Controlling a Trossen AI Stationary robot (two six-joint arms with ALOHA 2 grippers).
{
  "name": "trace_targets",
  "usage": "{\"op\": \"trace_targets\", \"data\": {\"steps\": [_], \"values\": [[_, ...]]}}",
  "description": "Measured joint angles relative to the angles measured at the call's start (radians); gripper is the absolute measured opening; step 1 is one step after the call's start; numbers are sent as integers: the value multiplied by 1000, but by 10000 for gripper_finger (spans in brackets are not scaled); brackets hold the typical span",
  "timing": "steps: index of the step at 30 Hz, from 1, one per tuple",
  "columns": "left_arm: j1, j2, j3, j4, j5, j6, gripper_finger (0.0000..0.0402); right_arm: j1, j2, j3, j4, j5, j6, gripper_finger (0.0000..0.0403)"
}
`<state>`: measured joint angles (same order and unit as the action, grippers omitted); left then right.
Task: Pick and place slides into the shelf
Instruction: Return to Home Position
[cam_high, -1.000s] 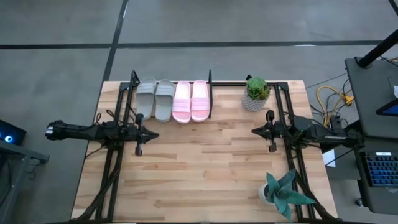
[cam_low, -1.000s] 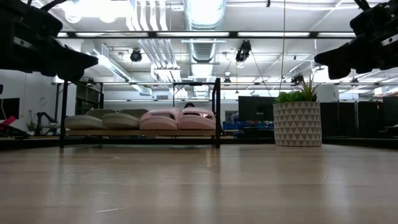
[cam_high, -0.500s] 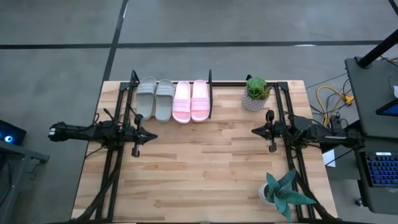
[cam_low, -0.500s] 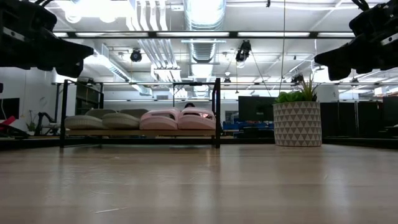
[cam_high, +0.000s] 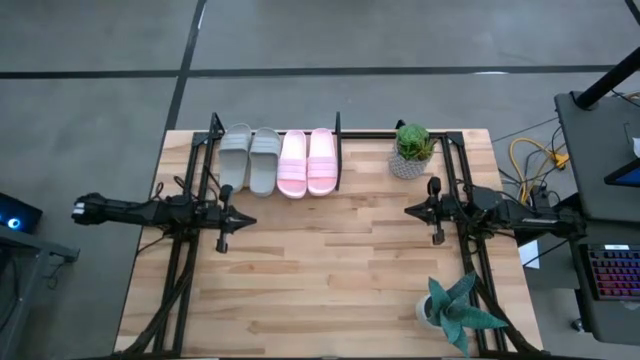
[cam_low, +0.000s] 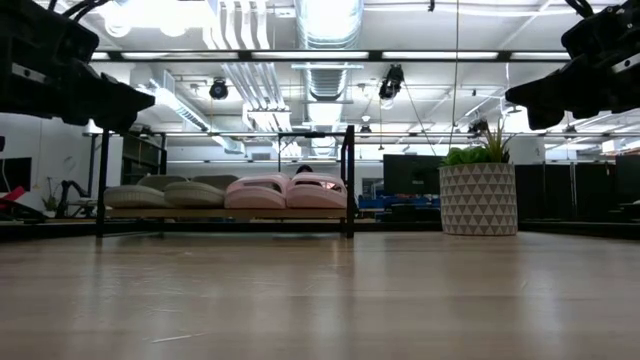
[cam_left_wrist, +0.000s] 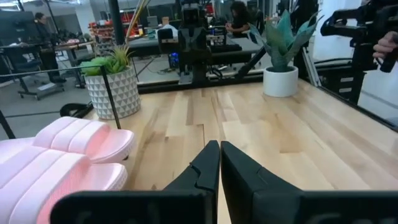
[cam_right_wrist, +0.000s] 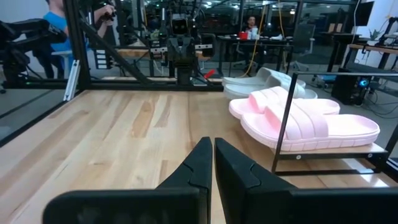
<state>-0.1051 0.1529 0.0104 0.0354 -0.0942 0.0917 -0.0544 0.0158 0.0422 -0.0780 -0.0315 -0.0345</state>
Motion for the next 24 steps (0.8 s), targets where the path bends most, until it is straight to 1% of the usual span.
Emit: {"op": "trace_targets", "data": {"steps": [3,10,14,24], "values": [[0,6,1,41,-1,0,0,0,0,0,0,2,0,8],[0,-36,35,20,32,-16,0,0,0,0,0,3,0,8],[-1,-59,32,19,36,-33,0,0,0,0,0,3,0,8],[0,-62,26,29,34,-33,0,0,0,0,0,6,0,8]]}}
